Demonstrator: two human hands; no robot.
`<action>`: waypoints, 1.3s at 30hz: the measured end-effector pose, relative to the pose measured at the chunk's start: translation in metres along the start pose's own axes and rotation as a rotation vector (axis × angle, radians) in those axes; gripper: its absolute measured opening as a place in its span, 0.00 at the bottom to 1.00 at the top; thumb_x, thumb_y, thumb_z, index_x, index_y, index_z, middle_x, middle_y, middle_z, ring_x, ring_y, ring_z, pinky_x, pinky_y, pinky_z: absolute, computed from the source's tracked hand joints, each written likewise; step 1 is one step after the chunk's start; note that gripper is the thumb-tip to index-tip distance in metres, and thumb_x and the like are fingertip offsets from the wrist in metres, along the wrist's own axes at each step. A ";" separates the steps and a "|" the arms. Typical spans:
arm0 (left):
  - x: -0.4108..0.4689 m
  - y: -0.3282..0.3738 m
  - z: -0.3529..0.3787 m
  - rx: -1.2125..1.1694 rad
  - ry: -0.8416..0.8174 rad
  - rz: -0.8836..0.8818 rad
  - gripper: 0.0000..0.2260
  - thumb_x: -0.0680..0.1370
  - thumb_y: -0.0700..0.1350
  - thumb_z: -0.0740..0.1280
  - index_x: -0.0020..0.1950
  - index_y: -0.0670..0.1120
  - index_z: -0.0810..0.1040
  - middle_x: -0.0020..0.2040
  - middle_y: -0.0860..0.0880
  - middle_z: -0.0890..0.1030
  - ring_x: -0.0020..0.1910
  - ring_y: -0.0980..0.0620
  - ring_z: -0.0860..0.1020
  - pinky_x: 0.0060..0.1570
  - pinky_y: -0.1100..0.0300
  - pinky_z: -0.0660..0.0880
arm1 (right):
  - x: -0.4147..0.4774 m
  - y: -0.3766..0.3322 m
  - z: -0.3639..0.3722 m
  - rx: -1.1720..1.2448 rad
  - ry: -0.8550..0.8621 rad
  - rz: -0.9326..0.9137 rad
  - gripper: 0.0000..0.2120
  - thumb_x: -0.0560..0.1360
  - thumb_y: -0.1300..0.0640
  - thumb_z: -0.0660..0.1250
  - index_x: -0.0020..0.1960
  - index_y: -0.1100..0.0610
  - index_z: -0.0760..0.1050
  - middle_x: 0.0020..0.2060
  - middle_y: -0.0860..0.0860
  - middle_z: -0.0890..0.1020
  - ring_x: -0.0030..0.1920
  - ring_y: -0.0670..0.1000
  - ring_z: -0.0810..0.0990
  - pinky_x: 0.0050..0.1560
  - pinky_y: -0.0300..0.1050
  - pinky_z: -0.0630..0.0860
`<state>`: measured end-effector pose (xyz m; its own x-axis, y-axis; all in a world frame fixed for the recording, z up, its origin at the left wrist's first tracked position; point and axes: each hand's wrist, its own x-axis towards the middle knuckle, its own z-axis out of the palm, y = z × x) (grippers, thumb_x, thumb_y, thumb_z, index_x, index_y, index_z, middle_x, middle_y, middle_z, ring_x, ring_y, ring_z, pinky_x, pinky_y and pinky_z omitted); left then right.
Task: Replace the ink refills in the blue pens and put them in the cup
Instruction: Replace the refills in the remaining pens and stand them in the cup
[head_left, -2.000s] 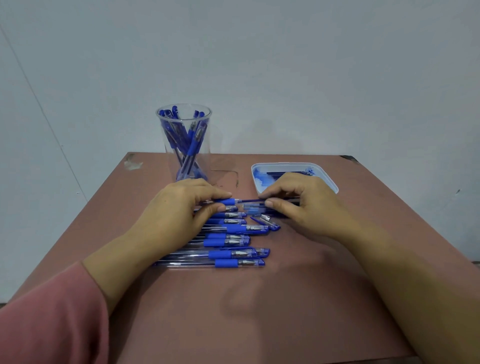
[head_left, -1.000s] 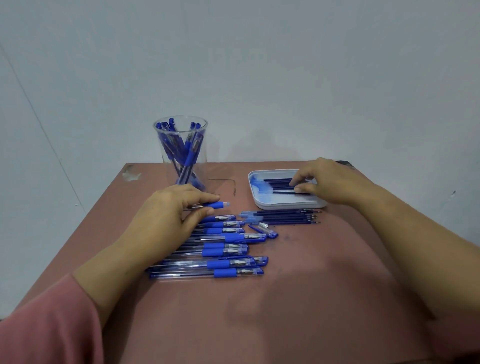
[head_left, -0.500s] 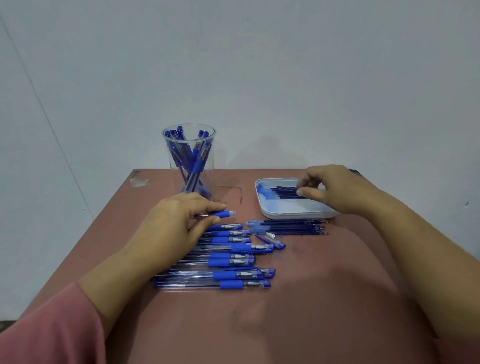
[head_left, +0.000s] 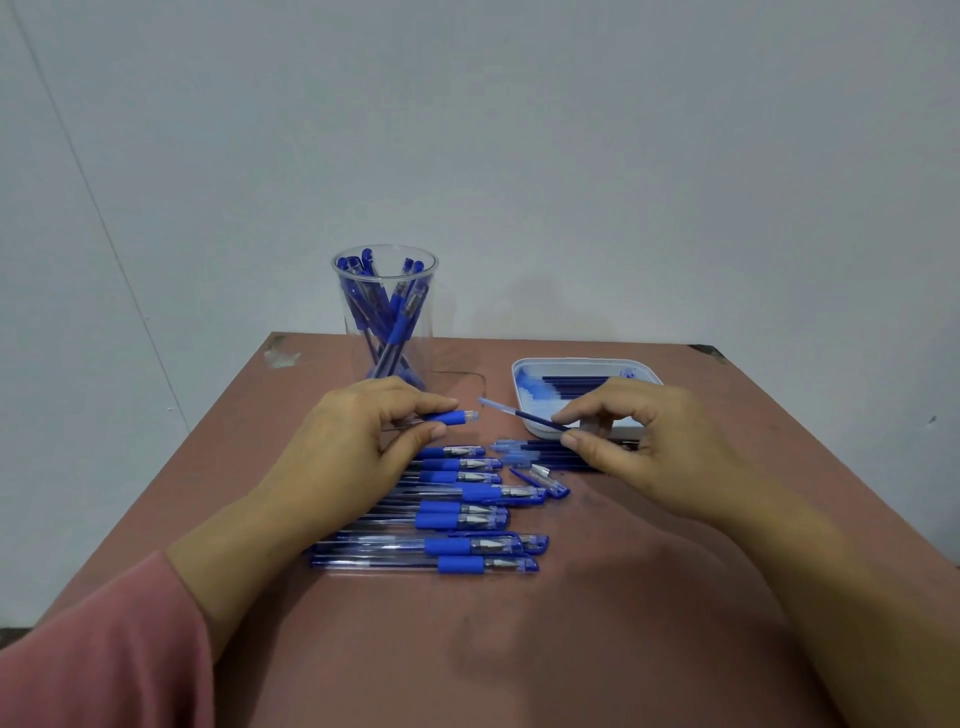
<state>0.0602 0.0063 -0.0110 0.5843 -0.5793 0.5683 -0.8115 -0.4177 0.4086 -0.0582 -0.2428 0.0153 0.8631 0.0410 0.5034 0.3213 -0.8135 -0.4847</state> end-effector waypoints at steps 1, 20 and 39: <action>0.000 0.000 0.000 -0.007 0.009 -0.004 0.12 0.76 0.49 0.69 0.59 0.56 0.82 0.46 0.62 0.80 0.46 0.63 0.77 0.48 0.69 0.72 | -0.001 -0.001 0.000 0.008 -0.001 0.001 0.11 0.72 0.62 0.74 0.47 0.47 0.81 0.37 0.43 0.80 0.42 0.41 0.78 0.43 0.26 0.70; 0.000 0.003 -0.001 -0.020 0.014 -0.002 0.12 0.76 0.49 0.69 0.59 0.54 0.81 0.48 0.59 0.82 0.48 0.60 0.78 0.50 0.64 0.75 | -0.002 0.002 0.002 0.052 -0.049 -0.014 0.10 0.71 0.64 0.74 0.46 0.49 0.81 0.41 0.41 0.80 0.41 0.44 0.79 0.43 0.28 0.72; -0.002 0.010 0.004 0.009 -0.045 0.105 0.11 0.76 0.50 0.69 0.58 0.54 0.82 0.47 0.61 0.80 0.47 0.60 0.78 0.49 0.58 0.78 | 0.004 0.007 0.023 -0.050 -0.021 -0.100 0.14 0.72 0.47 0.70 0.57 0.40 0.76 0.44 0.38 0.78 0.49 0.43 0.76 0.49 0.31 0.71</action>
<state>0.0514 0.0003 -0.0110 0.4955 -0.6513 0.5747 -0.8685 -0.3589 0.3420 -0.0439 -0.2352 -0.0023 0.8359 0.1353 0.5320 0.3869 -0.8327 -0.3962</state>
